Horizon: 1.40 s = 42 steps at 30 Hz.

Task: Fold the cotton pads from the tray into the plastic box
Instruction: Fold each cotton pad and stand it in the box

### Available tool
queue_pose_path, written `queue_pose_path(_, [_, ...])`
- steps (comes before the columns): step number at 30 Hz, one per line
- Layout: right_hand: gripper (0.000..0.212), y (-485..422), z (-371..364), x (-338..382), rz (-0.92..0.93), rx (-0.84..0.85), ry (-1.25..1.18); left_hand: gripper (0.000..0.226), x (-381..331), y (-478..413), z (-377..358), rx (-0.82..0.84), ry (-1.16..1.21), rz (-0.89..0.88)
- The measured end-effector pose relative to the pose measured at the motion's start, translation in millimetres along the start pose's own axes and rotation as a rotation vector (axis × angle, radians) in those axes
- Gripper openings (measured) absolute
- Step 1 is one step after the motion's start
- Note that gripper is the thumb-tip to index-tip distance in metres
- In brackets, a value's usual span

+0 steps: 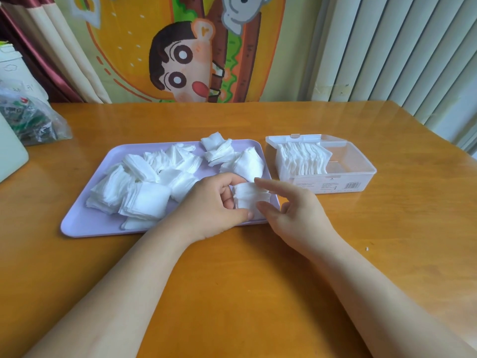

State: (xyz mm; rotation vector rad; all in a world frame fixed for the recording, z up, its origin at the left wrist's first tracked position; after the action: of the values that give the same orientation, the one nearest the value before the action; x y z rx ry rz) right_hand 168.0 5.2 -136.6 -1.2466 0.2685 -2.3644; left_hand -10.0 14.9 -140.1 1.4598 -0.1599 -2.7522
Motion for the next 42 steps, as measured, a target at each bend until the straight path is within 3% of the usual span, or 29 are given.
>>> queue_pose_path(6, [0.034,1.0,1.7,2.5,0.01,-0.044,0.019,0.034,0.8,1.5,-0.5,-0.047,-0.15,-0.02])
queue_pose_path(9, [0.032,0.8,1.1,2.9,-0.01,-0.05,-0.005,0.018,1.9,1.5,-1.4,-0.048,-0.112,-0.034])
queue_pose_path(13, [0.038,0.2,3.4,-4.9,-0.07,-0.078,-0.018,0.039,2.7,1.5,8.9,-0.112,-0.022,0.003])
queue_pose_path(15, [0.04,0.3,4.9,-10.1,-0.122,-0.112,-0.099,0.038,0.5,2.6,10.8,-0.146,0.024,0.007])
queue_pose_path(20, [0.01,-0.5,6.3,-7.1,-0.155,-0.178,-0.417,0.035,-12.6,9.1,21.3,-0.292,0.13,-0.101])
queue_pose_path(26, [0.016,-0.6,5.1,-0.5,-0.115,-0.156,-0.53,0.021,-32.9,19.3,13.2,-0.259,0.065,-0.27])
queue_pose_path(31, [0.023,-0.3,3.7,1.2,-0.148,-0.152,-0.645,0.028,-39.1,24.0,17.2,-0.323,0.023,-0.307])
queue_pose_path(42, [0.044,1.7,0.4,6.7,-0.163,-0.105,-0.729,0.015,-41.6,24.9,8.8,-0.284,-0.082,-0.36])
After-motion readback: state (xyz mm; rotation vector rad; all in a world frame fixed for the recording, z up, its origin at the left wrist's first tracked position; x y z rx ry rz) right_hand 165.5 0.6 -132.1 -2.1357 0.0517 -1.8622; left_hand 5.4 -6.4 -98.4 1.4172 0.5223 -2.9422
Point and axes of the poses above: each hand's wrist, its own y-axis away from the middle knuckle, its own z-axis out of the back of the hand, x = y × z, the point moved 8 cm from there along -y, towards the middle knuckle, and after that the axes turned 13 degrees about z, right-handed, at the moved point
